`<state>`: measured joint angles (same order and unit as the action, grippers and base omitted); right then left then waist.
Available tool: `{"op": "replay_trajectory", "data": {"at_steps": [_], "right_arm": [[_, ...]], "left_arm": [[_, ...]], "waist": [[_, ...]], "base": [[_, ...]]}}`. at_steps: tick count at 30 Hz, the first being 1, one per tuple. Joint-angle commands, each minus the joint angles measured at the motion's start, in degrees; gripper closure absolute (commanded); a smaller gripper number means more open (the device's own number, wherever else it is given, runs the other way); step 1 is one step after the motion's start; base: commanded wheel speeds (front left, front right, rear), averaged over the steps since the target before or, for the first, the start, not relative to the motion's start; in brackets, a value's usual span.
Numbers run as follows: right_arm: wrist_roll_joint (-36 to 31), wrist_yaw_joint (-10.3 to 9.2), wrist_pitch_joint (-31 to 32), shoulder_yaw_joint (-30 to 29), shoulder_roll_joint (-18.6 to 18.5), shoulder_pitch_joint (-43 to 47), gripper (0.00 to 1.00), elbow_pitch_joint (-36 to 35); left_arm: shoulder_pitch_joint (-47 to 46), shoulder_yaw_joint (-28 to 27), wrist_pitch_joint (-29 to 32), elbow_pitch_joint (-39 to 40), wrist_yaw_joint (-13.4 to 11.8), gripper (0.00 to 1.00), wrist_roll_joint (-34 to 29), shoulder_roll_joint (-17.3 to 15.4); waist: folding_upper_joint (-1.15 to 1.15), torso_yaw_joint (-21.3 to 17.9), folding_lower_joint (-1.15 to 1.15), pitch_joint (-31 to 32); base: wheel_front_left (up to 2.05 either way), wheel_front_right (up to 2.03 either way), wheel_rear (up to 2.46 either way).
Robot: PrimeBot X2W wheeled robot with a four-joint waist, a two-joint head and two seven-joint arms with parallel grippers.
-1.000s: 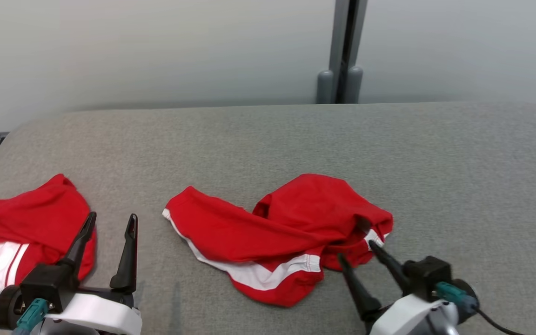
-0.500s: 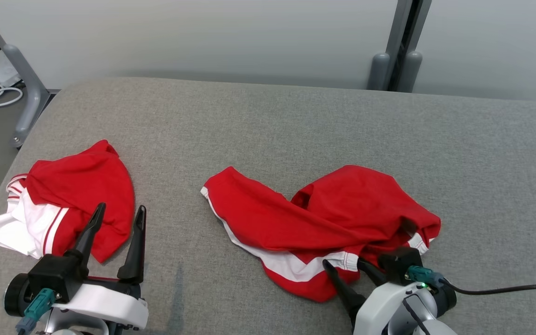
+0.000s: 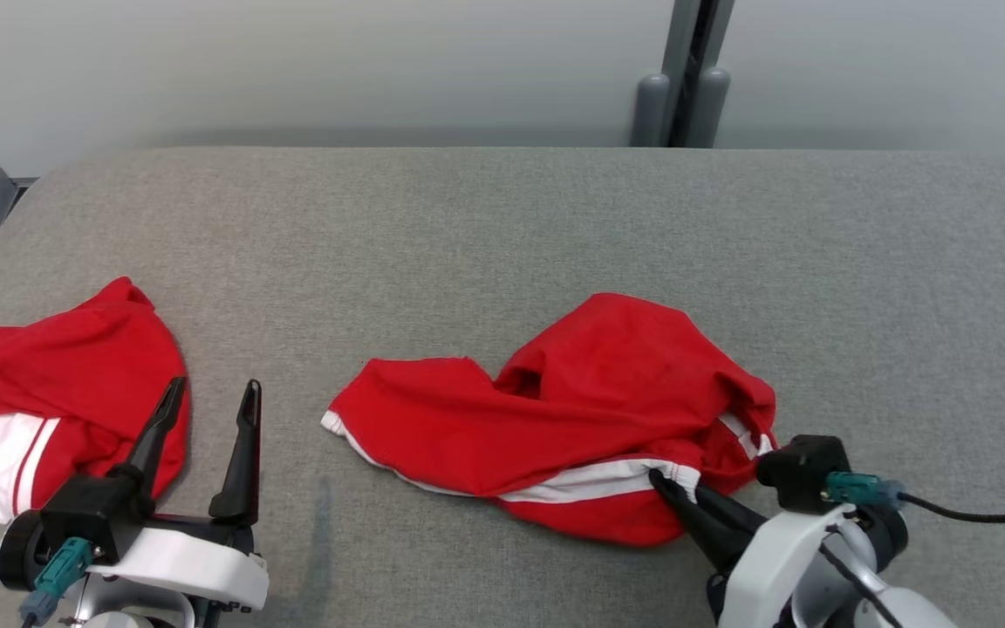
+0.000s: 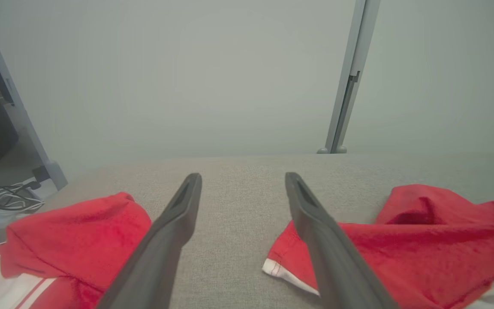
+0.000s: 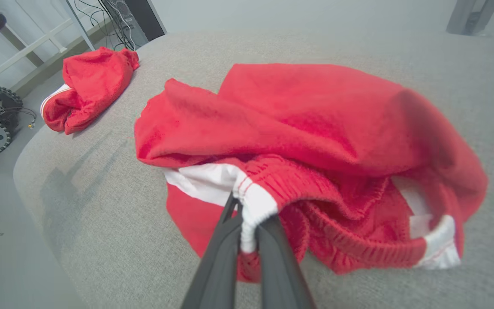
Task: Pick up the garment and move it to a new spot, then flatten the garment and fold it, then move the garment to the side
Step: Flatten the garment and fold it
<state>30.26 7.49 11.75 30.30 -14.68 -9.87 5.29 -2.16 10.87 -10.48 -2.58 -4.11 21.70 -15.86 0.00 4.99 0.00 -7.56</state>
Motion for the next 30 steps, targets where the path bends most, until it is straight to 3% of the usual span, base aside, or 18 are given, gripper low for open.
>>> {"op": "replay_trajectory", "data": {"at_steps": [1,5,9,13,19,20,21,22,30], "right_arm": [[0.84,0.01,0.79,-0.71,-0.65,0.85,1.0,-1.24],[3.22,0.01,4.39,-5.72,-3.12,3.76,1.0,-6.94],[4.02,0.02,7.13,-10.59,-4.27,6.6,1.0,-8.34],[3.2,0.02,7.2,-11.49,-4.3,8.14,1.0,-5.46],[3.58,0.02,2.04,-8.29,-4.12,6.55,1.0,2.2],[4.01,0.01,0.72,-8.09,-3.88,6.3,0.84,3.39],[4.08,0.01,-0.34,-7.6,-3.89,5.97,0.55,4.44],[3.87,0.01,-1.54,-7.32,-3.95,5.65,0.0,5.29],[5.09,0.01,-6.11,-7.83,-5.83,6.92,0.0,6.61]], "left_arm": [[-1.1,-0.24,-0.19,-0.09,-0.22,0.0,0.26,-0.37],[-1.19,-0.4,-0.47,-0.35,-0.24,0.0,0.56,-0.57],[-1.74,-0.19,-0.62,-0.62,-0.14,0.0,0.74,-0.63],[-2.33,0.25,-0.6,-1.09,0.11,0.0,0.68,-0.45],[-3.29,0.66,-0.82,-1.67,0.49,0.0,0.85,-0.54],[-3.33,0.64,-0.74,-1.75,0.43,0.0,0.9,-0.63],[-3.39,0.7,-0.74,-1.77,0.44,0.0,0.93,-0.69],[-3.38,0.68,-0.75,-1.8,0.42,0.0,0.96,-0.77],[-2.46,0.75,-0.39,-1.71,-0.17,0.0,0.99,-1.16]], "waist": [[0.0,-0.98,0.0,-0.53],[0.0,-2.48,0.0,-1.08],[0.0,-3.29,0.0,-1.57],[0.0,-3.6,0.0,-1.99],[0.0,-3.8,0.0,-2.53],[0.0,-3.91,0.0,-2.55],[0.0,-4.04,0.0,-2.58],[0.0,-4.18,0.0,-2.59],[0.0,-5.29,0.0,-1.56]], "base": [[0.0,0.0,0.0],[0.0,0.0,0.0],[0.0,0.0,0.0],[0.0,0.0,0.0],[0.0,0.0,0.0],[0.0,0.0,0.0],[0.0,0.0,0.0],[0.0,0.0,0.0],[0.0,0.0,0.0]]}}
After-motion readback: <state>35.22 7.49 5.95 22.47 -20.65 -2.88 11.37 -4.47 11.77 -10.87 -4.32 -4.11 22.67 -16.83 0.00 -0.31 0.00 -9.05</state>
